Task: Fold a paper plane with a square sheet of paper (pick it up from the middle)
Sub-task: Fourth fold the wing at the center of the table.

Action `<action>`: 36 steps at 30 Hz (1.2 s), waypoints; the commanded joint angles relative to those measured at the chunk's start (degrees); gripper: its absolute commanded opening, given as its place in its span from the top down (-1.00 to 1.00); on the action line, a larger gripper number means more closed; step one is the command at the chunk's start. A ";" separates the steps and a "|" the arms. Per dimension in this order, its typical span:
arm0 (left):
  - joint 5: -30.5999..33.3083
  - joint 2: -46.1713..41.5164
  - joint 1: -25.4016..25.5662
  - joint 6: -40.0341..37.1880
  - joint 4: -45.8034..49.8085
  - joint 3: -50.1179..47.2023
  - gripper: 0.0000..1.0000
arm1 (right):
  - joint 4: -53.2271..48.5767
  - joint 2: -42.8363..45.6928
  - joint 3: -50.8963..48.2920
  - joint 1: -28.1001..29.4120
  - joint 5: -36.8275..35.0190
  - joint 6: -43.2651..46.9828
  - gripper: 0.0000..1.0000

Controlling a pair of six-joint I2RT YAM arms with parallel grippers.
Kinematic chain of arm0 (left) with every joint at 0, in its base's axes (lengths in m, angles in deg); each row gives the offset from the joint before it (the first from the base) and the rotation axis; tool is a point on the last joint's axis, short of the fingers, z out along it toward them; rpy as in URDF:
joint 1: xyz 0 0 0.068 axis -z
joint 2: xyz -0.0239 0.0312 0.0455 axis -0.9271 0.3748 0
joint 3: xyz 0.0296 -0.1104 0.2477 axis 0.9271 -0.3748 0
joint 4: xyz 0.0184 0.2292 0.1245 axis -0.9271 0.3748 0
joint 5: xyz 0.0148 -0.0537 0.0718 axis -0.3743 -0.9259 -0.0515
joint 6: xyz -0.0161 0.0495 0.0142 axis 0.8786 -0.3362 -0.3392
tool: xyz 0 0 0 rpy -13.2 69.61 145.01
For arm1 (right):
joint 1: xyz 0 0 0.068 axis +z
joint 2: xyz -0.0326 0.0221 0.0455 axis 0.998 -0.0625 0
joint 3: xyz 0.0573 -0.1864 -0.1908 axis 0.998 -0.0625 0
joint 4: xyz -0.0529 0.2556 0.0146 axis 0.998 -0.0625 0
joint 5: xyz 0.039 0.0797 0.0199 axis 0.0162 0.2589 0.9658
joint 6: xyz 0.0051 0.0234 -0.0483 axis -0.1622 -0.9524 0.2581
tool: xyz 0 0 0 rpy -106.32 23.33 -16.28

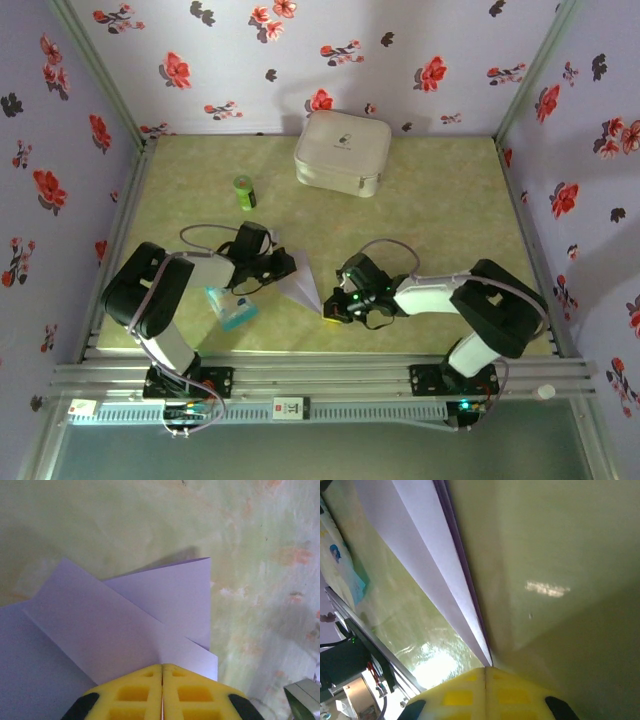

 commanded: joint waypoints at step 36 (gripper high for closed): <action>-1.77 -6.08 -0.01 0.74 4.01 1.41 0.69 | -5.55 -11.09 6.33 -2.12 -4.70 3.34 1.00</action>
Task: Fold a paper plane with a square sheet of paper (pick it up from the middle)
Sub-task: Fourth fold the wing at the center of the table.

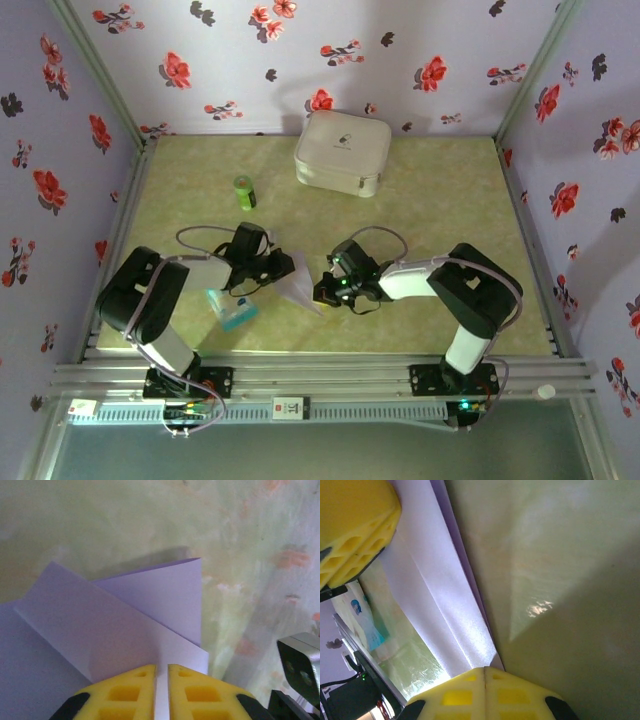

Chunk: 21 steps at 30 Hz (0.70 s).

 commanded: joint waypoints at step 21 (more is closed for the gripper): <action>-0.40 1.86 8.33 1.48 -1.09 -0.32 0.76 | -9.36 -0.18 -0.87 0.01 -4.76 1.77 1.00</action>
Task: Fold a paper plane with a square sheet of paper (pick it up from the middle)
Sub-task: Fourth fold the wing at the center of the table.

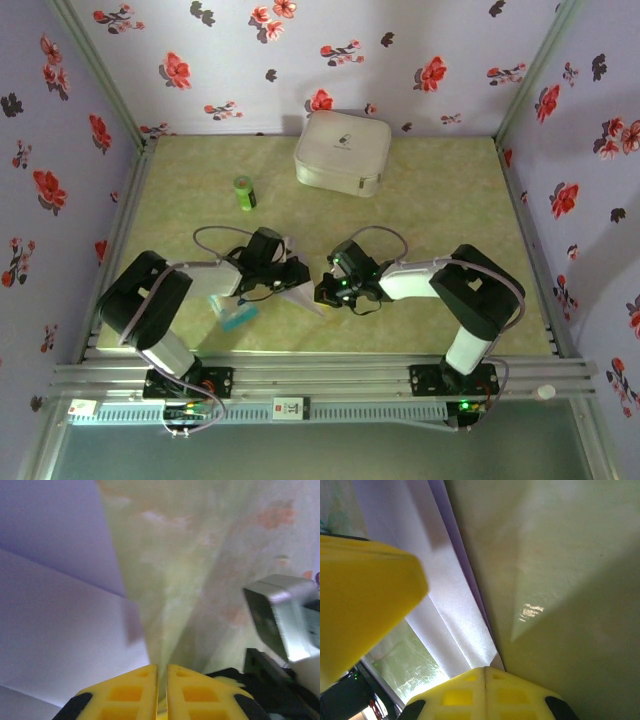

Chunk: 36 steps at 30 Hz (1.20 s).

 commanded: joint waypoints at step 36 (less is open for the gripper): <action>-3.25 -0.53 -17.83 -10.59 5.68 6.09 0.72 | -7.82 -1.85 -1.86 -0.04 -4.25 1.61 1.00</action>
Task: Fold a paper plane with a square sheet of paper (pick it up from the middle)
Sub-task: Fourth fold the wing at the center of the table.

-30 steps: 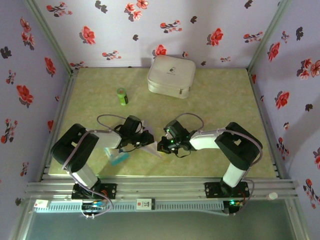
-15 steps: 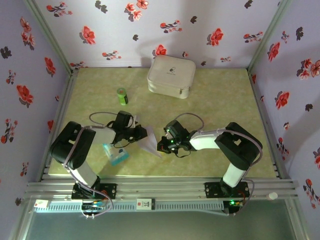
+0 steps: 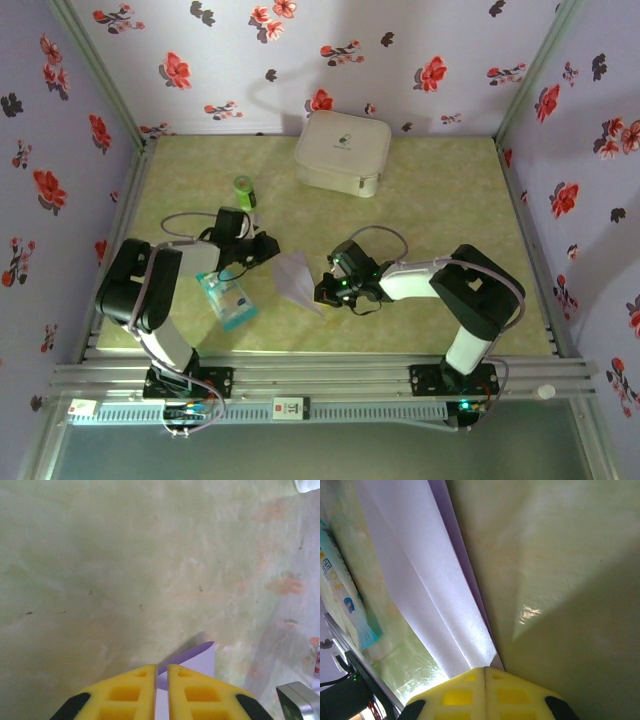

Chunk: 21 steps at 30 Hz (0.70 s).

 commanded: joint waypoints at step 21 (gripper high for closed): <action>0.55 1.30 4.99 -2.52 0.54 -0.65 0.70 | -12.12 1.07 -1.50 -0.43 -6.05 2.50 1.00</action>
